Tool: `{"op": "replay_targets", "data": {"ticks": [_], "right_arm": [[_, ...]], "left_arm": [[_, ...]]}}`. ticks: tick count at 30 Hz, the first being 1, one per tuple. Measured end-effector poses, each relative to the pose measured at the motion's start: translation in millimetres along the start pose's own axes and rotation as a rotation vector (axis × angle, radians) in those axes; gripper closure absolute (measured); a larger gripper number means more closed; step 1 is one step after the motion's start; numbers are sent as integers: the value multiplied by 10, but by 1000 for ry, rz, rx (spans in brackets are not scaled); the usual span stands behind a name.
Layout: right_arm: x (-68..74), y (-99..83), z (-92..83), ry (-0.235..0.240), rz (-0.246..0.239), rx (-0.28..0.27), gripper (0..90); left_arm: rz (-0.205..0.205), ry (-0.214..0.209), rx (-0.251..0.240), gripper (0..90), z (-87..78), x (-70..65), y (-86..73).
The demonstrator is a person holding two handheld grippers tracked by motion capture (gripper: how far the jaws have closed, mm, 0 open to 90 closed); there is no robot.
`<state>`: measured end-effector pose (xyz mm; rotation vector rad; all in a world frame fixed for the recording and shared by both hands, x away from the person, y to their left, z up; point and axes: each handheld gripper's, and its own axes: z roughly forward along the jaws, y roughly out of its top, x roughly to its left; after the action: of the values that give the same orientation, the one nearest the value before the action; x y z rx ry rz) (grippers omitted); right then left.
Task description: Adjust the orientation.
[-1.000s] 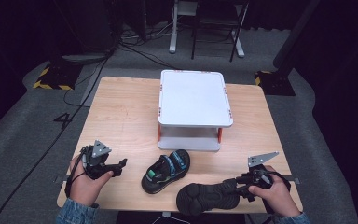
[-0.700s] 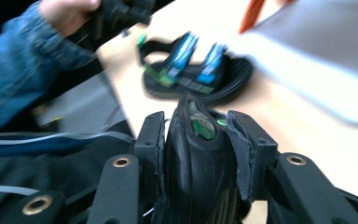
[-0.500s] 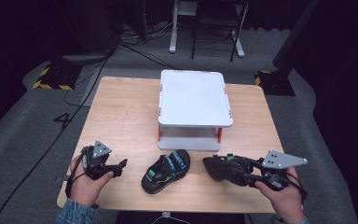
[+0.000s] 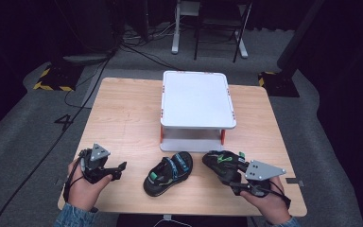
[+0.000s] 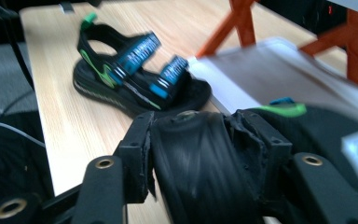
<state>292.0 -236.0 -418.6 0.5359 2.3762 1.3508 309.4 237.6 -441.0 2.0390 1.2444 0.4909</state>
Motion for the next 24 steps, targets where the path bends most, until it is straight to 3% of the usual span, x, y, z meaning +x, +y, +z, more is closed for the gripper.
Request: {"op": "replay_targets", "data": {"ticks": [4, 5, 8, 11, 12, 14, 15, 18, 24], "right_arm": [[84, -26, 47, 15, -38, 8, 482], [131, -54, 68, 39, -88, 22, 464], [214, -100, 102, 117, -119, 76, 448], [281, -129, 114, 144, -157, 117, 447], [309, -163, 117, 175, -162, 139, 436], [321, -174, 109, 188, -165, 158, 434], [351, -196, 87, 199, -170, 181, 362], [384, -217, 67, 207, -170, 207, 339], [422, -258, 7, 219, -102, 239, 323]], "left_arm": [[-5, 2, -1, 229, 5, 8, -7], [-2, -1, 0, 229, 9, 16, -7], [-1, 1, -4, 229, 11, 24, -5], [-3, 1, 0, 229, 9, 26, -6], [-4, 2, 1, 229, 15, 26, -9], [-6, 2, 2, 229, 18, 20, -10], [-3, -1, 5, 229, 20, 13, -6], [-1, -3, 5, 229, 23, 11, -3], [-3, -3, 3, 229, 26, 12, -3]]}}
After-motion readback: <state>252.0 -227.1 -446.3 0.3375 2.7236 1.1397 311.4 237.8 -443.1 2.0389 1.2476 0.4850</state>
